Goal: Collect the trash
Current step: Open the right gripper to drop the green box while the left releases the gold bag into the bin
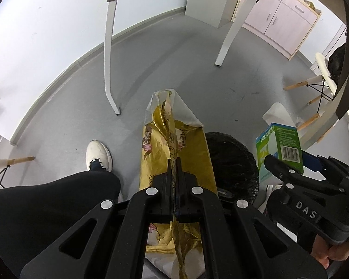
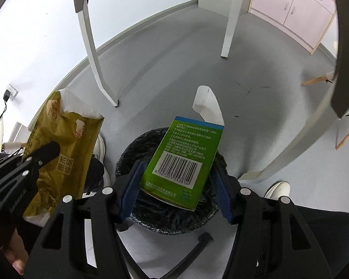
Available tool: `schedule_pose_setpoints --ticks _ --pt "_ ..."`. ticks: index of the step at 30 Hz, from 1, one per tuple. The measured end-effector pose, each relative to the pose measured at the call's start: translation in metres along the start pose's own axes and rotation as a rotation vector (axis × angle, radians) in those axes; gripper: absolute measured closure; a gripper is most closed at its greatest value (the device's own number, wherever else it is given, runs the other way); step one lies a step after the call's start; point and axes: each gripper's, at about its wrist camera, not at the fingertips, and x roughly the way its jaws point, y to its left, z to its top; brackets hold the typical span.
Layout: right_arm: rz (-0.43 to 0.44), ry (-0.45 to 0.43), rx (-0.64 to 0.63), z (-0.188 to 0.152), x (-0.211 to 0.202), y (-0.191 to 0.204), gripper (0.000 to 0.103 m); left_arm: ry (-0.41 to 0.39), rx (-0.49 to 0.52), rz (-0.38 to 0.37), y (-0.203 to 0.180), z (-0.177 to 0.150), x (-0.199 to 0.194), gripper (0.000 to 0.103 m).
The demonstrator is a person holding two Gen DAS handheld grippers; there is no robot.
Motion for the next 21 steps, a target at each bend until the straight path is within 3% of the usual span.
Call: schedule_pose_setpoints --ticks 4,6,12,21 --pt "-0.002 -0.011 0.004 0.006 0.003 0.004 0.042 0.006 0.014 0.013 0.005 -0.002 0.001 0.103" --pt "-0.007 -0.027 0.022 0.007 0.002 0.004 0.027 0.012 0.015 0.018 0.008 -0.003 0.003 0.103" --pt "-0.034 -0.065 0.077 0.007 -0.003 -0.004 0.014 0.033 0.032 0.003 0.005 -0.002 0.014 0.103" --pt "-0.117 -0.102 0.137 -0.016 -0.022 -0.049 0.008 0.044 0.122 -0.045 -0.043 -0.008 0.026 0.103"
